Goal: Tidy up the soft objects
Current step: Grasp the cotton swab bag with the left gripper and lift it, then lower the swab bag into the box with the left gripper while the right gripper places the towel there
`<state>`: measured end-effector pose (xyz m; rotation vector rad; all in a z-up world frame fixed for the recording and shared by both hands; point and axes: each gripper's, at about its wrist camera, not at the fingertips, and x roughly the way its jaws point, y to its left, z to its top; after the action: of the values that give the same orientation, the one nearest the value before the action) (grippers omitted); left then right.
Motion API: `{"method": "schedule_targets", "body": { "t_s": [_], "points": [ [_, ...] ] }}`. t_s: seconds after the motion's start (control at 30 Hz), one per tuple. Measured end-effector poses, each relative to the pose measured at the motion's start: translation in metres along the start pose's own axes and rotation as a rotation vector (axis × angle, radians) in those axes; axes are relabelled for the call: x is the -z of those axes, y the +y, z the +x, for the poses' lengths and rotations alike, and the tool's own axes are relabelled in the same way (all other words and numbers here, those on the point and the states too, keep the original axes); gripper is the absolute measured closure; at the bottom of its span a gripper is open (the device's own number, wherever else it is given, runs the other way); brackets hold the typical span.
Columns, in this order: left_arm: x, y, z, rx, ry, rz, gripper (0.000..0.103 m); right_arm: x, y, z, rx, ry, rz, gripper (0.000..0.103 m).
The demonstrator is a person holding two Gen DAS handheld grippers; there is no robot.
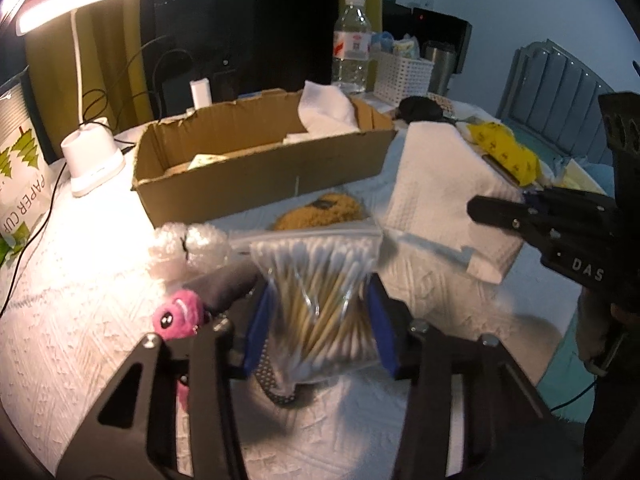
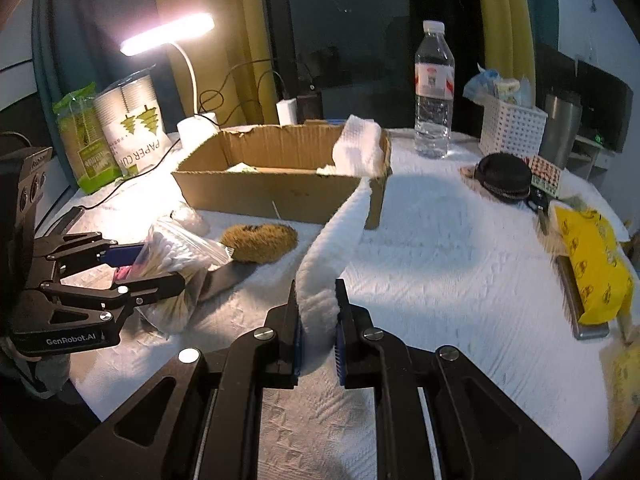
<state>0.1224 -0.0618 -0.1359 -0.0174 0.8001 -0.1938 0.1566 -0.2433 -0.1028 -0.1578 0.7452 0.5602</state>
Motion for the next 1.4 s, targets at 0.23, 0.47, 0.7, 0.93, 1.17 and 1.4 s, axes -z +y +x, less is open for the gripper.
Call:
{"method": "schedule_targets", "body": {
  "t_s": [0.23,0.47,0.7,0.93,1.17,1.4],
  "points": [
    [-0.013,0.005,-0.016,0.019,-0.049,-0.012,0.057,-0.014,0.002,-0.007,0.006,-0.025,-0.016,0.089],
    [-0.03,0.016,-0.03,0.02,-0.108,-0.031,0.057,-0.031,0.006,-0.009,0.007,-0.047,-0.037,0.089],
    [-0.043,0.029,-0.036,0.008,-0.132,-0.045,0.057,-0.048,0.01,-0.009,0.006,-0.068,-0.057,0.089],
    [-0.059,0.042,-0.035,-0.009,-0.157,-0.069,0.057,-0.064,0.012,-0.005,0.005,-0.085,-0.069,0.089],
    [-0.075,0.046,-0.028,-0.008,-0.175,-0.083,0.057,-0.082,0.013,0.003,-0.003,-0.099,-0.084,0.089],
    [-0.094,0.054,-0.021,-0.014,-0.194,-0.103,0.057,-0.1,0.012,0.016,-0.016,-0.105,-0.102,0.089]
  ]
}}
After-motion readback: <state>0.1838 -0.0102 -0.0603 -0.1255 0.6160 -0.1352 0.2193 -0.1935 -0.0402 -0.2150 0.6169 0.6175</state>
